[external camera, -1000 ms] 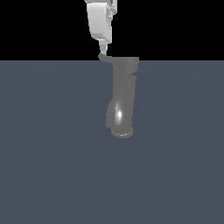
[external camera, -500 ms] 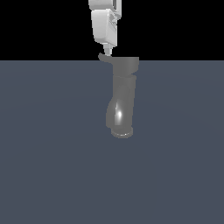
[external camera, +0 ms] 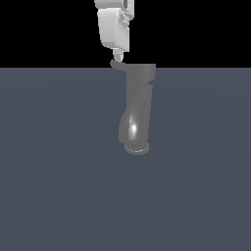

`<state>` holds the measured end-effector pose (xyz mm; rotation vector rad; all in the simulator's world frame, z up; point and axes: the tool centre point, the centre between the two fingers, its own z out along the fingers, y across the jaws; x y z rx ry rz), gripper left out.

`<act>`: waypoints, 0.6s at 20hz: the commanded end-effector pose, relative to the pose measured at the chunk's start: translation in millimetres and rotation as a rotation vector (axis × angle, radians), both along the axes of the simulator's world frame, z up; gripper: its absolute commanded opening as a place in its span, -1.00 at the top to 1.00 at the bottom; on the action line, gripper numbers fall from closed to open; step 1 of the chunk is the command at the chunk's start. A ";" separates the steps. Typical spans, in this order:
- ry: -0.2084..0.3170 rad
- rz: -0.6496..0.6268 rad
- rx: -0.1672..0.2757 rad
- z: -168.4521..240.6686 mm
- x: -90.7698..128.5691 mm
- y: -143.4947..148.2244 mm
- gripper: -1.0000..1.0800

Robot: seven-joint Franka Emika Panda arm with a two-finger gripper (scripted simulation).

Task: Turn on the faucet by rotating a designated handle.

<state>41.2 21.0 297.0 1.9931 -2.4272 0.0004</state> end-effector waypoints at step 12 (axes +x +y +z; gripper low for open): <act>0.000 0.000 0.000 0.3 -40.5 20.7 1.00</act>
